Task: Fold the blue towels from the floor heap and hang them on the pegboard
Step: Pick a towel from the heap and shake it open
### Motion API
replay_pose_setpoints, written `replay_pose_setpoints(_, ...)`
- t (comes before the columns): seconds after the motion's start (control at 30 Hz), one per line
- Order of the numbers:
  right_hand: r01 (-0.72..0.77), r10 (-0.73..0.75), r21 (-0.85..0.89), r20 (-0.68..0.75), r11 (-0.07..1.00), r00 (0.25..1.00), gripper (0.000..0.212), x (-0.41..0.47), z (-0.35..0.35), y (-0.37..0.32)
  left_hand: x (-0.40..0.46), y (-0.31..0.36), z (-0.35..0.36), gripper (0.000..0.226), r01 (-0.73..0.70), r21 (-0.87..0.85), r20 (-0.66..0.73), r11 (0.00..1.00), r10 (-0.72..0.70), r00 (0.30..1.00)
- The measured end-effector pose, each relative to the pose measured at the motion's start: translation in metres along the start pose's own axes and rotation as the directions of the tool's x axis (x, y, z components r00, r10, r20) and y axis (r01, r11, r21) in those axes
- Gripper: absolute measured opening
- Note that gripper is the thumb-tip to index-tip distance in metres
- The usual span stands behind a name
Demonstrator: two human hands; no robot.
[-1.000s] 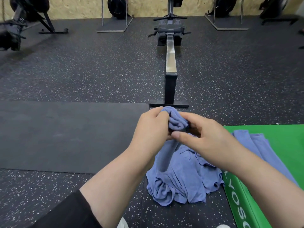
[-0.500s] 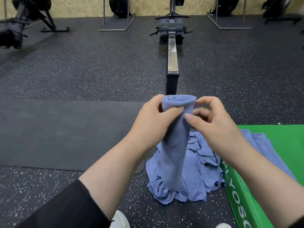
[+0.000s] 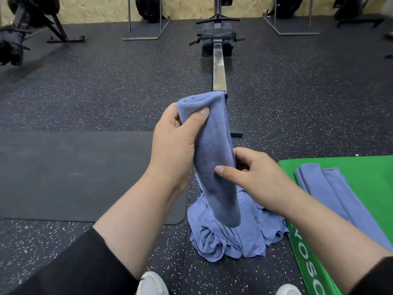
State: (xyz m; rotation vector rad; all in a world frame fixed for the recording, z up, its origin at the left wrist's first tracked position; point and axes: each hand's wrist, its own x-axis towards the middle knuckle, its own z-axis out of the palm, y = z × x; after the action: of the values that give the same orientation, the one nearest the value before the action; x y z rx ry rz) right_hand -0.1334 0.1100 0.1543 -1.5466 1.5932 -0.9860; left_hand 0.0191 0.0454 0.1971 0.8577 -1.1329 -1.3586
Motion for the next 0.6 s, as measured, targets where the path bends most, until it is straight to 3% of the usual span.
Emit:
replay_pose_setpoints(0.17,-0.042,0.054,-0.083,0.149,0.996,0.987,0.021,-0.004,0.002,0.003,0.005,0.003,-0.004,0.02,0.01,-0.026,-0.058,1.0,-0.011,0.998)
replay_pose_setpoints(0.37,-0.014,0.023,-0.152,0.056,0.988,0.998,0.043,-0.006,0.004,0.001,0.014,0.003,-0.012,0.023,0.021,-0.033,-0.182,0.999,-0.027,0.983)
replay_pose_setpoints(0.6,-0.019,0.02,-0.155,0.003,0.988,1.0,0.049,-0.008,0.006,0.005,0.023,-0.006,-0.026,0.02,0.092,-0.05,-0.306,0.995,-0.103,0.947)
